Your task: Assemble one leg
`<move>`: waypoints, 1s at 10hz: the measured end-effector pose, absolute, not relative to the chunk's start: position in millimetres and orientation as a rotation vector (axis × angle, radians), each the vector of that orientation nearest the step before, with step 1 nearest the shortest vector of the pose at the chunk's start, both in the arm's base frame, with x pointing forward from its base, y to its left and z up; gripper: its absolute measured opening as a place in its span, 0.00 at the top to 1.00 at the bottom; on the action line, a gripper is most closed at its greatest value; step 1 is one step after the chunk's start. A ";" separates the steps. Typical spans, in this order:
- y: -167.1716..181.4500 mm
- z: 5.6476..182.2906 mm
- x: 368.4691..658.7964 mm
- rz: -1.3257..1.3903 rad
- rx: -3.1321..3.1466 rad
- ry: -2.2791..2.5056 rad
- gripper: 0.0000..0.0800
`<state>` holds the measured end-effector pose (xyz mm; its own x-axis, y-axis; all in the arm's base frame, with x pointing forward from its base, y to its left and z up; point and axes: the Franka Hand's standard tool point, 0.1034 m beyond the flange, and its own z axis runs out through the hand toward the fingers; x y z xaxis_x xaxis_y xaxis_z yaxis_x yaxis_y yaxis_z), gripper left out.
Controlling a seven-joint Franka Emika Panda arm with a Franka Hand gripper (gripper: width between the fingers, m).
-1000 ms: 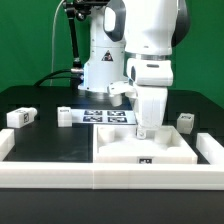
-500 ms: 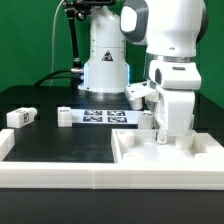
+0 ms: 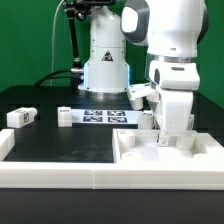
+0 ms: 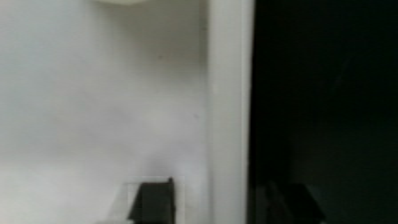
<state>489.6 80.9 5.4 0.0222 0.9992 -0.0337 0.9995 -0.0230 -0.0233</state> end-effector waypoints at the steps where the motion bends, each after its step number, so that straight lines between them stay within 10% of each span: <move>1: 80.8 5.4 489.6 -0.063 2.241 2.191 0.32; 7: 80.7 6.5 489.8 -0.063 2.246 2.184 0.19; 10: 86.9 52.2 485.2 -0.030 2.293 2.080 0.19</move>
Offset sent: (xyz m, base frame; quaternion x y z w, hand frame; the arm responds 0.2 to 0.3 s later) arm 0.0000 0.0000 0.0000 0.0000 0.0000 0.0000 1.0000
